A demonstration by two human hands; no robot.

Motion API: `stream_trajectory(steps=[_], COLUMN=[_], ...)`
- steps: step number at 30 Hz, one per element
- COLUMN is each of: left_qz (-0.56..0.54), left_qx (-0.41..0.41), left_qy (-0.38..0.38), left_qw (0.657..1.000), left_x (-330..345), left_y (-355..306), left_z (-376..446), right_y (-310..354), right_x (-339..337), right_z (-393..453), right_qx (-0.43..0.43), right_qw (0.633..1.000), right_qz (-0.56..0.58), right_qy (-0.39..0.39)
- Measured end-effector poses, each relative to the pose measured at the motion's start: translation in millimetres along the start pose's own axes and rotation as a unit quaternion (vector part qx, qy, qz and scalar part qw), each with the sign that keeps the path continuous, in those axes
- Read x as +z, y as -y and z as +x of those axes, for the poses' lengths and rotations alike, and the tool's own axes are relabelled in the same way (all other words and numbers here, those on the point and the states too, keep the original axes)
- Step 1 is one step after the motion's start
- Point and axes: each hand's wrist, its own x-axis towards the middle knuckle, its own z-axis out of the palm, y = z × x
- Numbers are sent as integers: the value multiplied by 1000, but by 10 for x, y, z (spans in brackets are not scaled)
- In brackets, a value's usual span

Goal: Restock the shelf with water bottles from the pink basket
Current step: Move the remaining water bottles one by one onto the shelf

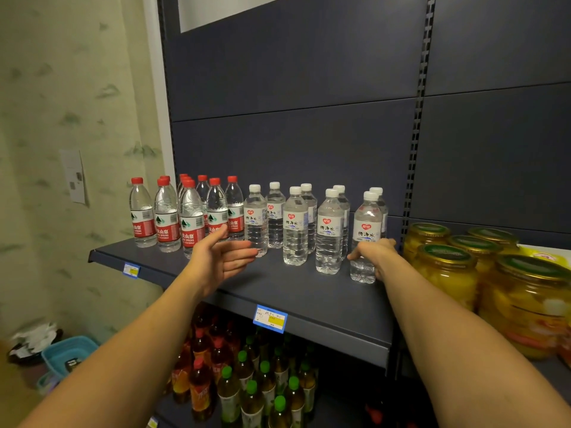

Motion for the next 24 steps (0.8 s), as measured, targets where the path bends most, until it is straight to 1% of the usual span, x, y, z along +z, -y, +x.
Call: stream_trajectory(steps=[2,4,6,8,10,11,12,13,15,17,21,24], left_qz=[-1,4,8,10,17,24,27,32,38,32,46,57], left_qx=[9,13,26,43,57,62,68,74,79,80,63,54], left_qy=[-20,-44,-75,-112,-154,-174,-193,-212,-254,-287,-344,-395], left_qw=[1000,999,997,993,986,982,979,974,963,954,936,915], left_x=[-56,-130,-235,-384,-578,-684,-797,-919,-1172,-1453,-2087,-2517], left_y=[6,-7,-11,-21,-37,-41,-40,-36,-16,20,180,285], left_z=[-38,-105,-189,-268,-355,-408,-474,-551,-722,-912,-1316,-1625], right_y=[45,137,239,381,548,637,713,774,833,797,572,420], right_x=[-2,-12,22,73,143,195,275,382,673,1047,1903,2492], right_z=[-155,-383,-573,-797,-1019,-1134,-1241,-1338,-1530,-1729,-2079,-2260], right_qx=[-12,-61,-129,-214,-319,-373,-420,-458,-513,-546,-564,-552], right_qw=[998,992,977,947,897,873,856,847,838,830,816,809], right_qz=[-35,-55,-44,-63,-112,-125,-126,-118,-95,-84,-83,-79], right_qy=[-51,-100,-164,-230,-283,-288,-273,-243,-162,-73,93,185])
